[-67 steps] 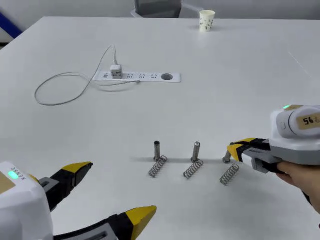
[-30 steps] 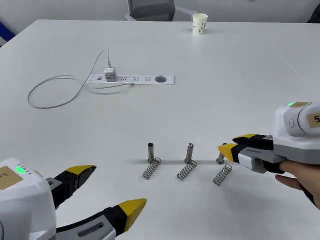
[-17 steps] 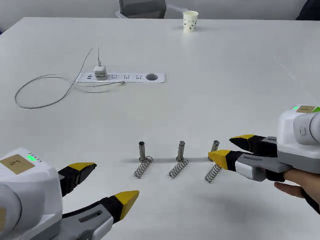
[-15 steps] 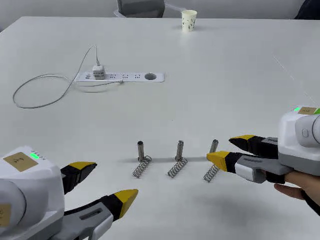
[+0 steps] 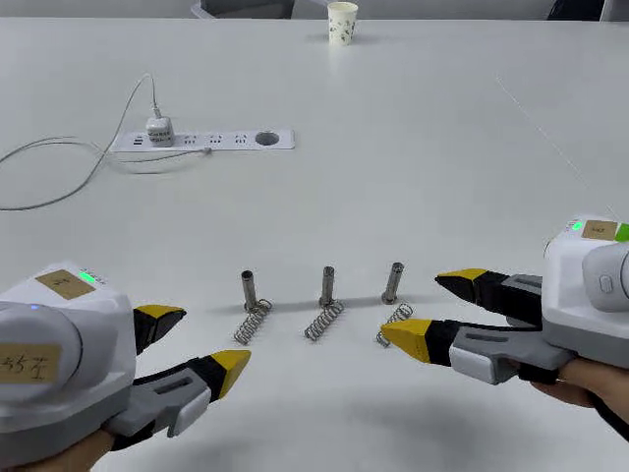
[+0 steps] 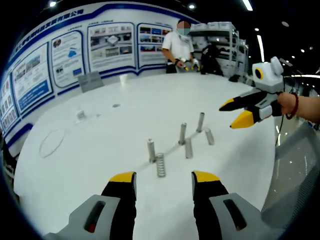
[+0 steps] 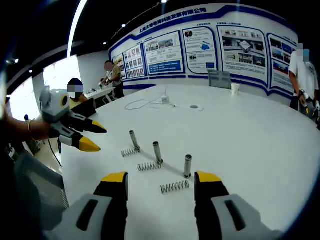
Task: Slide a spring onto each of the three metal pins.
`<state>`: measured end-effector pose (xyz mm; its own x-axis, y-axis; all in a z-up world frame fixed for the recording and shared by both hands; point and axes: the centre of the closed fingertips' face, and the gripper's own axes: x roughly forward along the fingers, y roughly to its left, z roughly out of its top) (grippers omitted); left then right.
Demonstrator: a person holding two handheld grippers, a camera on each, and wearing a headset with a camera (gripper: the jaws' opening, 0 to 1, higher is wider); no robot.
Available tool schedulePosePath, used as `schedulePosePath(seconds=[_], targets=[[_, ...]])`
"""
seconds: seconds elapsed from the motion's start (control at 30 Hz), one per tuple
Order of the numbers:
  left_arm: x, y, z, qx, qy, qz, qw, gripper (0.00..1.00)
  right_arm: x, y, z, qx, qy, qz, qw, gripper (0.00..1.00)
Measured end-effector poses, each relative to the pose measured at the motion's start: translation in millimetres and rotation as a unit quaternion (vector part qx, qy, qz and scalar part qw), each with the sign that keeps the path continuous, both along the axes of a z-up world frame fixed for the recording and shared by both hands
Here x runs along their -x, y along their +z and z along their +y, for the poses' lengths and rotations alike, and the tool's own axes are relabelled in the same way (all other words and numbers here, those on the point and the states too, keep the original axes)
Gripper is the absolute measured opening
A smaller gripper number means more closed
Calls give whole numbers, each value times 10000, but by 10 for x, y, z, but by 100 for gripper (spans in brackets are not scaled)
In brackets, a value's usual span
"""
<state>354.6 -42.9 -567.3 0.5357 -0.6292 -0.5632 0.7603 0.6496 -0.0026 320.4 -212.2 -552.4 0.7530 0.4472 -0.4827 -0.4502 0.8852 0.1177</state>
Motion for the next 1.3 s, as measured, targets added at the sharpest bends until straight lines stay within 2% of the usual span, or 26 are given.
schedulePosePath(seconds=[0.13, 0.2, 0.4, 0.67, 0.87, 1.3], targets=[[-29, -100, -41, -22, -28, 111, 9999, 43, 36, -7, -10, -41, -13, 16, 10000, 55], [-42, -174, -50, -122, -55, 159, 9998, 41, 52, -5, -10, -66, -22, 16, 10000, 55], [-112, -347, -92, -208, -45, 296, 9993, 36, 96, -24, 12, -137, -47, 61, 9999, 55], [-168, -484, -135, -266, -84, 332, 9991, 29, 137, -57, 41, -253, -109, 105, 9996, 54], [-193, -529, -191, -231, -130, 366, 9990, 27, 150, -85, 46, -346, -191, 151, 9991, 53], [-247, -572, -247, -299, -252, 305, 9988, 21, 147, -107, 31, -458, -357, 214, 9981, 51]])
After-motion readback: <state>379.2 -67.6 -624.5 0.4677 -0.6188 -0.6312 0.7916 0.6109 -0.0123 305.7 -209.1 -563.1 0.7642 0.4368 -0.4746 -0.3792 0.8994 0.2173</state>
